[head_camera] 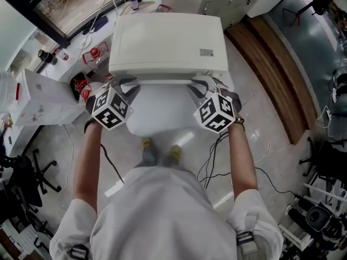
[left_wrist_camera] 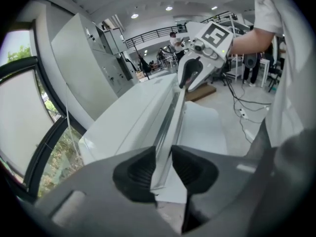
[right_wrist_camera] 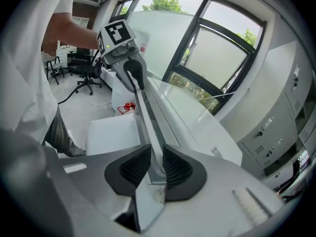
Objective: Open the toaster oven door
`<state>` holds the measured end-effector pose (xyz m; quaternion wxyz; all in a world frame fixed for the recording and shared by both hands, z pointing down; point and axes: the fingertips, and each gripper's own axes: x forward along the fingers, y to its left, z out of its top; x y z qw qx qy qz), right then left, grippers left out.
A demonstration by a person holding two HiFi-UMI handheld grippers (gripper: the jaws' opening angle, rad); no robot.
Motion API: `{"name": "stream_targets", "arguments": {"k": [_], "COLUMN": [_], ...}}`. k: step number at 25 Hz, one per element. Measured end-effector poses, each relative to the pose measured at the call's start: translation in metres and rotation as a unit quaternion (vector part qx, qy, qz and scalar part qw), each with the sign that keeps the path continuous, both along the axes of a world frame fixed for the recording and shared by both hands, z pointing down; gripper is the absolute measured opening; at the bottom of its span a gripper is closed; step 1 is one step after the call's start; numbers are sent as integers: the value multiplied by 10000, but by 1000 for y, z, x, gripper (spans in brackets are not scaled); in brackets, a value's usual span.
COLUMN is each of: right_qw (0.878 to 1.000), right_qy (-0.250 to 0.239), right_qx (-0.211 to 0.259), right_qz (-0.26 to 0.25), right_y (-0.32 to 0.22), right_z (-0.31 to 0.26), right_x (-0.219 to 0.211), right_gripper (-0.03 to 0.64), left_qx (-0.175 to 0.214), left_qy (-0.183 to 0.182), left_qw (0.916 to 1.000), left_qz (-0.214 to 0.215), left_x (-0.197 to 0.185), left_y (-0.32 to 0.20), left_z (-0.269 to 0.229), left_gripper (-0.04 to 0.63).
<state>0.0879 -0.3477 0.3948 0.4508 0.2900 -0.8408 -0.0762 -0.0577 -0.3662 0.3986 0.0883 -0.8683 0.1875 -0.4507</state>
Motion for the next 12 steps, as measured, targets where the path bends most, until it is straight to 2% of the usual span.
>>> {"name": "stream_targets", "arguments": {"k": [5,12], "right_qw": [9996,9994], "right_qy": [123,95], "right_qx": [-219,-337], "right_qz": [-121,-72], "right_y": [-3,-2], "right_z": [3,4], "right_x": [-1,-2], "right_gripper": [67,67], "left_qx": [-40,-140], "left_qy": [-264,-211], "left_qw": [9995,9995], "left_qz": [171,175], "left_x": [2,2], "left_y": [-2,0], "left_z": [9,9], "left_gripper": [109,104]}}
